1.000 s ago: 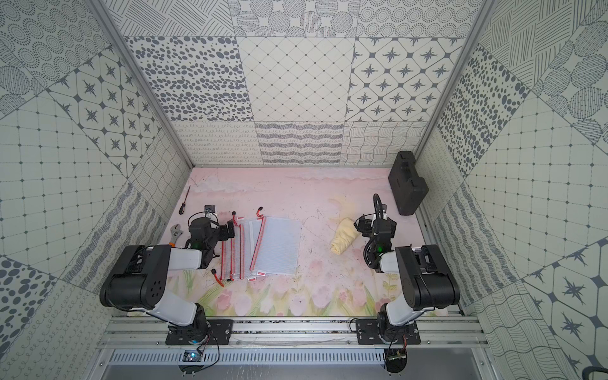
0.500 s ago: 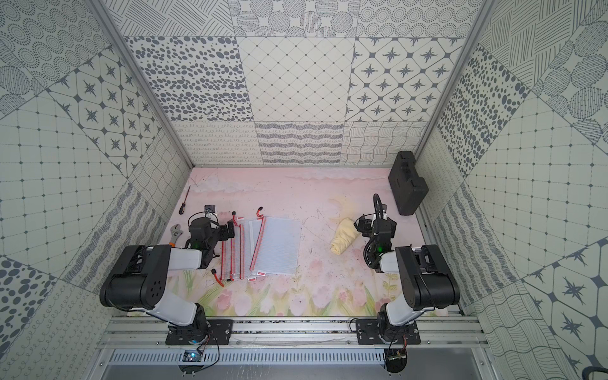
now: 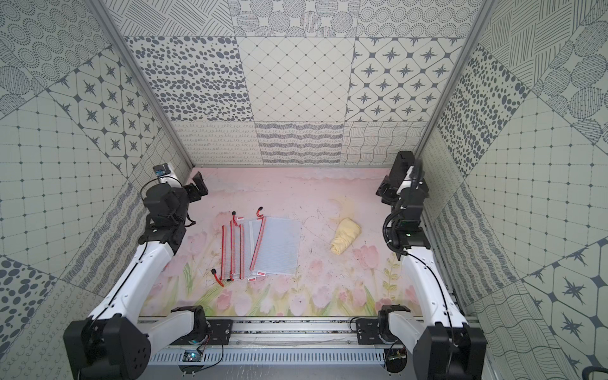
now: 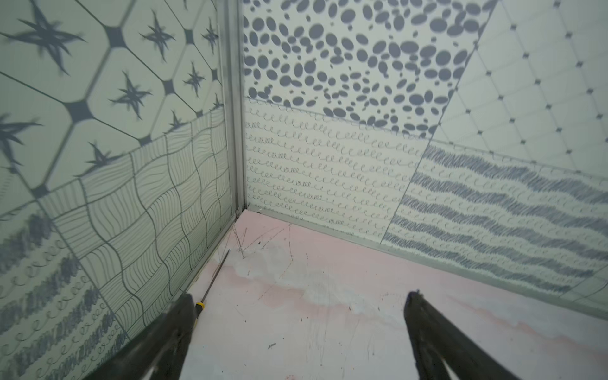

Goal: Wipe the document bag
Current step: Pick up the cleaning item at the center of the board.

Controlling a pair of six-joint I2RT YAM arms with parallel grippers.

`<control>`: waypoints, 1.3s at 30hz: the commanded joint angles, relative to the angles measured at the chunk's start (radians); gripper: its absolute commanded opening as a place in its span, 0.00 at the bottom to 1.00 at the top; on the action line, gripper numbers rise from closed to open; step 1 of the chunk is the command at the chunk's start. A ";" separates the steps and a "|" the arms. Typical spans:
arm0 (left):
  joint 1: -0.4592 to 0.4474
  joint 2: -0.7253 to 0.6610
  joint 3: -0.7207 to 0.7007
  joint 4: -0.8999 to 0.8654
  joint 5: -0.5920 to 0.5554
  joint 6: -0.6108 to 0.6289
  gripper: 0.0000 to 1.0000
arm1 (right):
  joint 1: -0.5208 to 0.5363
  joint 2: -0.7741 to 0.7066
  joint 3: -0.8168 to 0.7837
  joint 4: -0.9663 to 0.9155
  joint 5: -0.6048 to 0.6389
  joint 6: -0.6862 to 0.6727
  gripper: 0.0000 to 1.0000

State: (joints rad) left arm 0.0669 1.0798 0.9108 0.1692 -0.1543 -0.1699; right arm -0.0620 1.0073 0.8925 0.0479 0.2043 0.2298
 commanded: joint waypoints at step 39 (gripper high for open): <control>-0.424 -0.238 0.080 -0.747 0.114 -0.089 0.98 | 0.348 0.516 0.322 -0.940 -0.194 -0.392 0.99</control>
State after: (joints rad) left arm -0.3519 0.8387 0.9920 -0.5591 -0.0158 -0.2726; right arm 0.2848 1.5089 1.1934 -0.8639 -0.0601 -0.1238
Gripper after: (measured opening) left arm 0.976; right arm 0.989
